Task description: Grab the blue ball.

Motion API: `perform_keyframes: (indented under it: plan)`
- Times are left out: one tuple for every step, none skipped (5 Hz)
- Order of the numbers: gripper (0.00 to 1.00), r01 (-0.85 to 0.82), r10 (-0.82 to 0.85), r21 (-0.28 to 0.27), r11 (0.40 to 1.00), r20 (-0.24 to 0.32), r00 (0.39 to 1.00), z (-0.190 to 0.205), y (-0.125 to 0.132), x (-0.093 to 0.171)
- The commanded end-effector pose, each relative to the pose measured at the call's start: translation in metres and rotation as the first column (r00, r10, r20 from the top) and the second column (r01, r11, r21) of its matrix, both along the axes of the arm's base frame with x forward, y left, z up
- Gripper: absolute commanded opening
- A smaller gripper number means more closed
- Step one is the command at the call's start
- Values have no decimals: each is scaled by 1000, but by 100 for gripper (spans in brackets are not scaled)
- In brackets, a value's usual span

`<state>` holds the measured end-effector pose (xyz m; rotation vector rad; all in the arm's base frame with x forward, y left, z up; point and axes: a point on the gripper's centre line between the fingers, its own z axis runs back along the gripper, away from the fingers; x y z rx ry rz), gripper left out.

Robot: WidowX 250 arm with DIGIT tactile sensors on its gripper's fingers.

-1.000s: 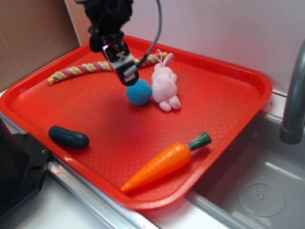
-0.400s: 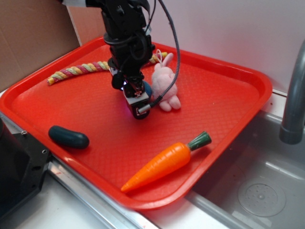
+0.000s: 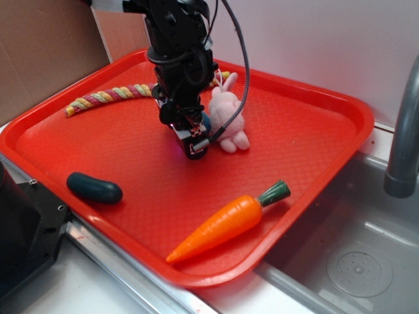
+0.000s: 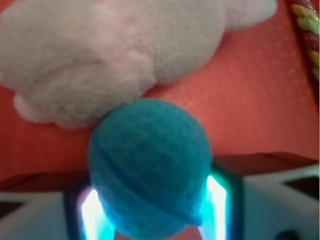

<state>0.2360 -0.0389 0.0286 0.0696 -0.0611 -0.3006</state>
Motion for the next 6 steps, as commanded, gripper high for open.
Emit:
perform_keyframes:
  plan:
    - [0,-199,198,5,980,50,979,56,1,-17]
    - [0,-273,272,-93,957,-21,962,84,1,-34]
    - [0,-385,381,-71,920,-58,923,113,4,-59]
    - [0,-447,442,-78,891,-70,894,133,9,-84]
    - [0,-473,472,-31,880,-48,880,137,7,-98]
    - [0,-472,472,-4,882,-29,881,133,8,-92]
